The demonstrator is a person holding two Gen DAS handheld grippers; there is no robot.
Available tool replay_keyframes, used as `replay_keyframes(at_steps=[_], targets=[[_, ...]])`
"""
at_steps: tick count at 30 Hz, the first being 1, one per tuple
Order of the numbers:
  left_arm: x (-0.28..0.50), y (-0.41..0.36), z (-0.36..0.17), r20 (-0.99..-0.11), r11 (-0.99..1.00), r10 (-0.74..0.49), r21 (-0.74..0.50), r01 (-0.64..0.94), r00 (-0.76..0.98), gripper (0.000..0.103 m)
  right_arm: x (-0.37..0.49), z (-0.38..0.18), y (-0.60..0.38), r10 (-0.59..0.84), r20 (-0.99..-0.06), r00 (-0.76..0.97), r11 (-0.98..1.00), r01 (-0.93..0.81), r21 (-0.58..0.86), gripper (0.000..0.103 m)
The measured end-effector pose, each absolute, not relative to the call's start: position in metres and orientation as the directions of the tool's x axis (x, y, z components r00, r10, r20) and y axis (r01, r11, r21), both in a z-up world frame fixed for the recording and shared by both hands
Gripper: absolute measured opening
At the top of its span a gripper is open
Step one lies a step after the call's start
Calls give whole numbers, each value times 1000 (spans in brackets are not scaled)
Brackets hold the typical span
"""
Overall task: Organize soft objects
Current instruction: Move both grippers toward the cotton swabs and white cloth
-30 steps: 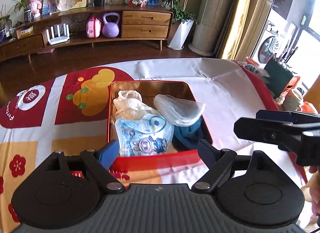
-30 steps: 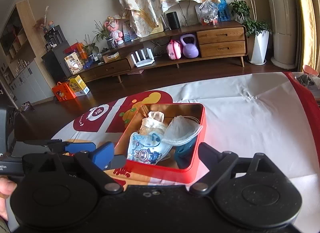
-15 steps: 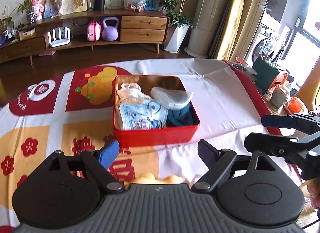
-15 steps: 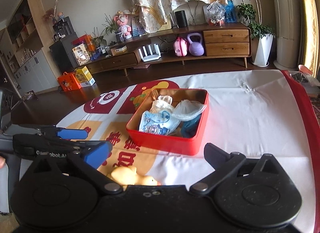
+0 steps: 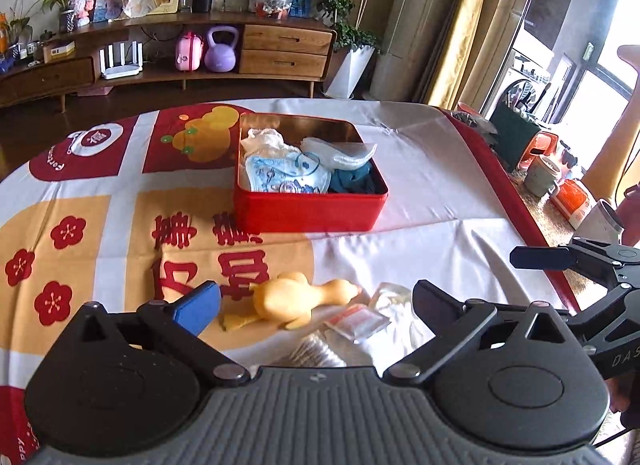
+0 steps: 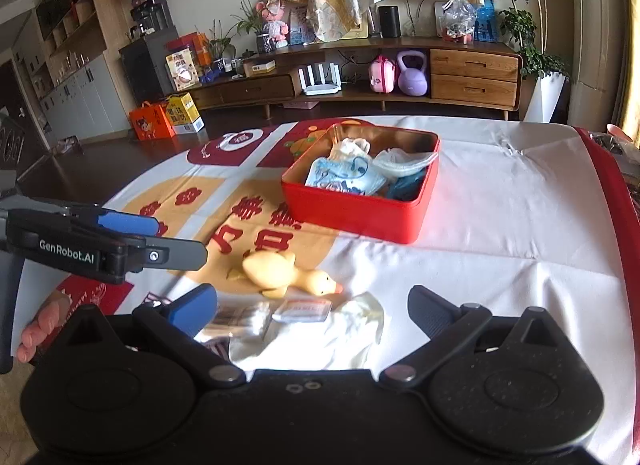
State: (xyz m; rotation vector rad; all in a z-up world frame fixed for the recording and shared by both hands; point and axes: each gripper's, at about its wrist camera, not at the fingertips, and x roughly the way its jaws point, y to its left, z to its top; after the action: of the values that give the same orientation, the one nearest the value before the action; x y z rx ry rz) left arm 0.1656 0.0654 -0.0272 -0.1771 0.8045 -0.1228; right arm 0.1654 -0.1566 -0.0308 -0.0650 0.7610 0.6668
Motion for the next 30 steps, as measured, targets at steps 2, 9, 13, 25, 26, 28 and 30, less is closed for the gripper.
replay_keyframes(at_steps=[2, 9, 13, 25, 26, 28, 30], targets=[[158, 67, -33, -711, 977, -175, -212, 30, 681, 103, 159, -35, -156, 530, -660, 533, 794, -585, 166, 102], [140, 73, -59, -738, 978, -162, -207, 9, 655, 103, 149, -52, -158, 511, -682, 523, 800, -581, 154, 102], [133, 71, -74, -752, 977, -183, -211, 32, 634, 103, 148, -59, -160, 514, -687, 514, 800, -576, 168, 102], [135, 67, -107, -781, 988, -134, -149, 26, 610, 103, 150, -84, -150, 499, -727, 471, 791, -591, 160, 98], [136, 67, -109, -781, 989, -133, -148, 26, 610, 103, 150, -87, -150, 497, -731, 468, 791, -591, 159, 98], [139, 67, -112, -781, 989, -133, -147, 29, 610, 103, 153, -90, -150, 494, -734, 465, 794, -586, 163, 97], [143, 67, -116, -783, 989, -132, -144, 30, 608, 103, 157, -92, -150, 493, -735, 466, 797, -580, 167, 95]])
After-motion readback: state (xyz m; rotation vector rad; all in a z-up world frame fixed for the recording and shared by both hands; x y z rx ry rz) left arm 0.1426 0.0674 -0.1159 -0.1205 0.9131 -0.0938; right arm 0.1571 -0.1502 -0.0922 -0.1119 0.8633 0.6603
